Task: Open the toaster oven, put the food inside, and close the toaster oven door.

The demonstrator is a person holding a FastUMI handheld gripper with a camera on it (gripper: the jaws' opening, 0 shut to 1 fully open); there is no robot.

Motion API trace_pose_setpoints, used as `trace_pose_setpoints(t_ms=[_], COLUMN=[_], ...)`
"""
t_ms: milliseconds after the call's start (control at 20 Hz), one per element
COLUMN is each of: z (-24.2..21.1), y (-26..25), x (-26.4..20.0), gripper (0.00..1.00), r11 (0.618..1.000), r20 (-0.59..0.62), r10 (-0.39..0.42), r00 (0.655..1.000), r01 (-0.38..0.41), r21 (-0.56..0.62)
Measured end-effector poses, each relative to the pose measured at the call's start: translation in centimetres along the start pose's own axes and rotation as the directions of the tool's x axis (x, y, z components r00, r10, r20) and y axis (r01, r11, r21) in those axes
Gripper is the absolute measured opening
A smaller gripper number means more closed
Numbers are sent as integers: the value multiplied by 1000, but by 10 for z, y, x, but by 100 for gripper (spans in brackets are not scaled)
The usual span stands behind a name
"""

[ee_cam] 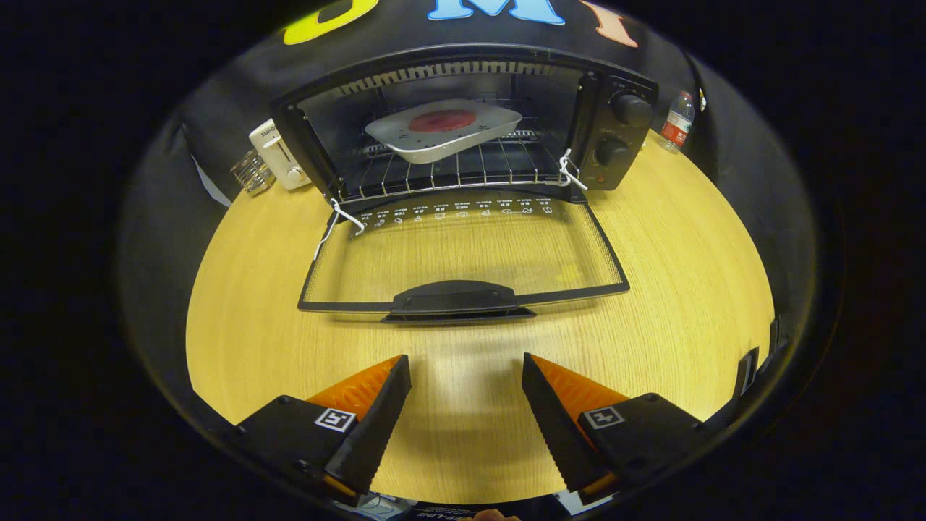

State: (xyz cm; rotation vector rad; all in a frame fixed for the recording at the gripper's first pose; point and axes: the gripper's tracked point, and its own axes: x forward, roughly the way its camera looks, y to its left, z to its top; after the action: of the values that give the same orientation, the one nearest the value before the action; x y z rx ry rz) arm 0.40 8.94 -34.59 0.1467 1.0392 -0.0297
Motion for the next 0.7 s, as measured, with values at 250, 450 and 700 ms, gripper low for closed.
trace_pose_setpoints(t_ms=[250, 450, 700], z=[0, 10, 16], y=[-1, 4, 5], x=[14, 23, 25], gripper=[99, 99, 99], r11=[998, 998, 998], r20=[-12, 6, 15], r10=[-39, -33, -58], r00=[999, 999, 998], r01=[38, 34, 58], r21=[-51, -56, -29])
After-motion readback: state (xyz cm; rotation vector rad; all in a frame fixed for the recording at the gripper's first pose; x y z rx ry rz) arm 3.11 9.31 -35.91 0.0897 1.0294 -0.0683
